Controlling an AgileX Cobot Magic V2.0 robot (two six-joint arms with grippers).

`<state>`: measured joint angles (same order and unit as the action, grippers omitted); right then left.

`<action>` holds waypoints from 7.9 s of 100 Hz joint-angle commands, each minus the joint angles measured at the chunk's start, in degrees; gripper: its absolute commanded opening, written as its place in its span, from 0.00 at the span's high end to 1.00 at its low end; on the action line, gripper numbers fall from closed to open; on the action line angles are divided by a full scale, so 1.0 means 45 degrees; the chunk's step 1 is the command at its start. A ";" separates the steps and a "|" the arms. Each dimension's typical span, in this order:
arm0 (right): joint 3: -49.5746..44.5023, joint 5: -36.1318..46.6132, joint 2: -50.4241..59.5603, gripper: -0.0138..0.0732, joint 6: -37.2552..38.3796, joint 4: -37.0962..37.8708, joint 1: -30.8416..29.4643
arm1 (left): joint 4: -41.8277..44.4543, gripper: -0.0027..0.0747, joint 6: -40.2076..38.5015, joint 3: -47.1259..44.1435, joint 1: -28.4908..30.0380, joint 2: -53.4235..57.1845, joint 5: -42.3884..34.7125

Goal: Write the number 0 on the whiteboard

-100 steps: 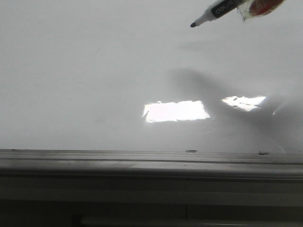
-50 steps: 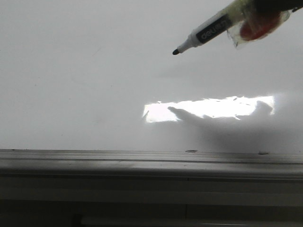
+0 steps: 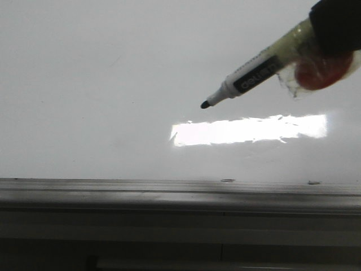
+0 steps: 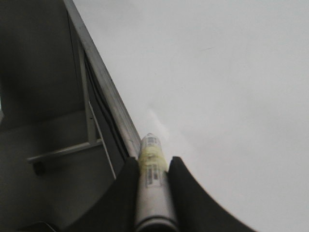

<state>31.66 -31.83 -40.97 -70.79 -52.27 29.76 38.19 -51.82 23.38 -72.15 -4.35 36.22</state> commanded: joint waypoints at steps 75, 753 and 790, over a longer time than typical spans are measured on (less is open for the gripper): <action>0.0408 0.3841 0.2241 0.90 1.2893 1.1706 -0.0023 | 0.0339 0.82 -0.0154 0.0294 -0.0047 -0.0193 -0.0699; 0.7179 -0.0328 -0.4693 0.90 1.5405 1.3560 1.0774 | -0.1984 0.99 0.6051 0.4623 -0.3315 -0.8420 0.0549; 0.7179 0.0352 -0.4693 0.90 1.5405 1.3417 1.0774 | -0.2107 0.99 0.6051 0.4623 -0.3315 -0.8420 0.0698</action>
<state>62.30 -38.33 -62.73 -0.92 8.01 78.23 28.57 -21.82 42.36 -86.83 -42.12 40.32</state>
